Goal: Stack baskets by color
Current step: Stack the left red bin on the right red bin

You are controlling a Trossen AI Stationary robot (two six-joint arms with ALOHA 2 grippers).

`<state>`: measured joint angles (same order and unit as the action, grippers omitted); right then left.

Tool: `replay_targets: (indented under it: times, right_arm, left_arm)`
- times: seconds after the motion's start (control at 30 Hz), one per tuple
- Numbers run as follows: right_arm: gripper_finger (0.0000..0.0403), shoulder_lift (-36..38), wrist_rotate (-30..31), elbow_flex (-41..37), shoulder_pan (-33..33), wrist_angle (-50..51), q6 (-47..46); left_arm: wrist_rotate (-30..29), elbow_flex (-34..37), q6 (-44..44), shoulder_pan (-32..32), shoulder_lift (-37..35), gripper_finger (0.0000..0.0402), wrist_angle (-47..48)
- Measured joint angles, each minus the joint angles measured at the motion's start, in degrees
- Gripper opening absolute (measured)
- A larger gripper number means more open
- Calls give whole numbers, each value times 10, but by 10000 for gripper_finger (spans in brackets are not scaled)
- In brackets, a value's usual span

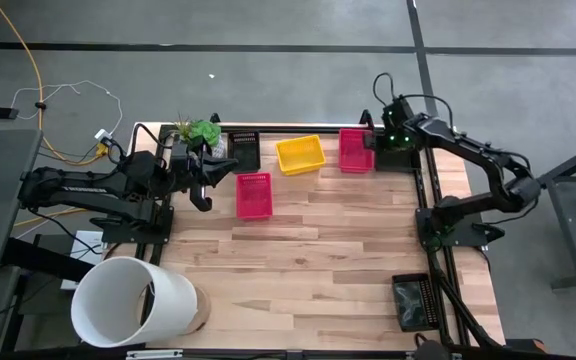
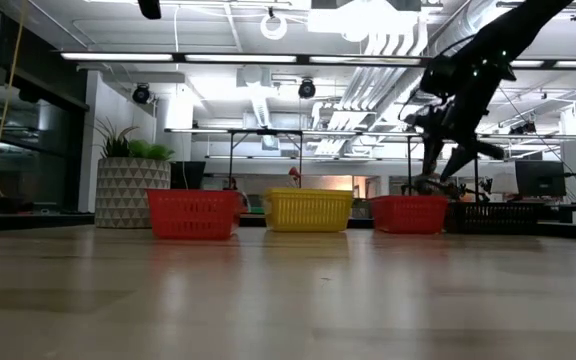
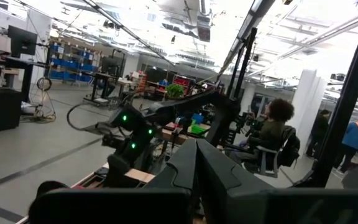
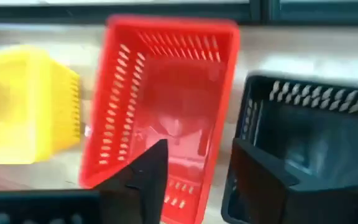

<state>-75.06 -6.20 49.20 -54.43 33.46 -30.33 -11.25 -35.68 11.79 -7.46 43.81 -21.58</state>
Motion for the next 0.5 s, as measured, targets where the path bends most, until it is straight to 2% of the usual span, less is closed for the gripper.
replay_targets:
  times: [0.1,0.23,0.33,0.5]
  right_arm:
    - [181,16,-13,30,-4,18,22]
    - [185,56,-102,59,10,16,63]
    - [185,106,-145,53,53,-5,80]
    - [185,209,-132,-5,171,-60,62]
  left_arm:
    - [0,0,0,0,0,0,0]
    - [-1,0,0,0,0,0,7]
    - [-1,0,0,0,0,0,14]
    - [-1,0,0,0,0,0,30]
